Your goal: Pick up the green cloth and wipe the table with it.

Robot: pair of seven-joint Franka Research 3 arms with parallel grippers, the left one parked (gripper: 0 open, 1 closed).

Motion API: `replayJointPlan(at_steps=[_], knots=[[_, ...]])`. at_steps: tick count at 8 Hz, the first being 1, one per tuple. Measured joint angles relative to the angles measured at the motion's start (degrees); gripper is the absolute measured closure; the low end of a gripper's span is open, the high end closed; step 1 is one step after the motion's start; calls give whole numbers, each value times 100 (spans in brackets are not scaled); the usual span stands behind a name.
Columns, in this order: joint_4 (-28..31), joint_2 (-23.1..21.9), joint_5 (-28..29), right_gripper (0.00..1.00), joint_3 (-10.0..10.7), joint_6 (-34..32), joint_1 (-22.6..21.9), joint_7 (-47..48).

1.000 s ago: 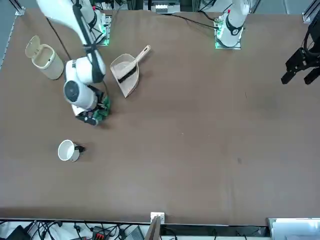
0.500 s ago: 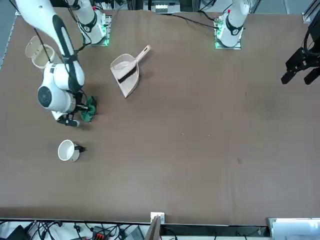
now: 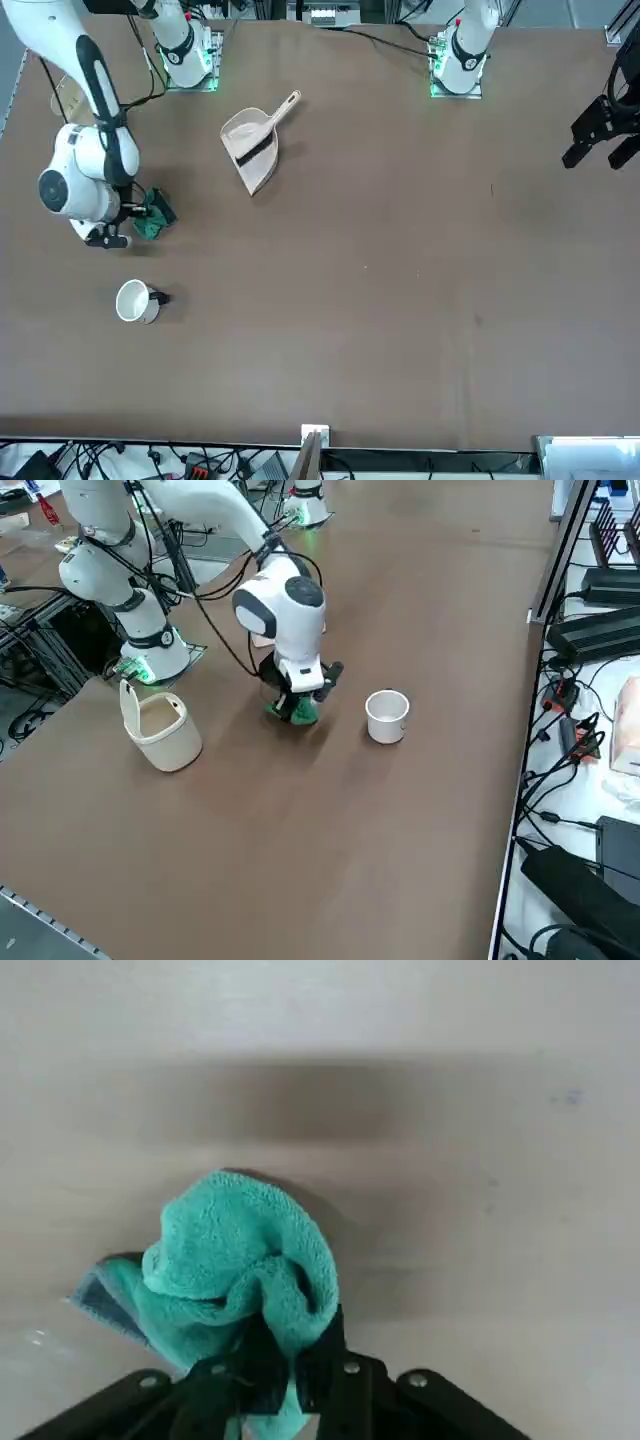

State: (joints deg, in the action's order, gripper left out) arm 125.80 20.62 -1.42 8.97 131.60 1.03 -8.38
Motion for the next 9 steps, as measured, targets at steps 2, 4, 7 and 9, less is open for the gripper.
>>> replayJointPlan(at_steps=[2, 4, 7, 9], knots=[[-3, -5, -21, 93, -18, 15, 36, -28], [-3, -5, -8, 93, -144, 77, -128, 495], [-12, 1, 544, 93, -215, 228, -1051, 1582], [-62, 5, 904, 93, -223, 255, -1581, 2246]])
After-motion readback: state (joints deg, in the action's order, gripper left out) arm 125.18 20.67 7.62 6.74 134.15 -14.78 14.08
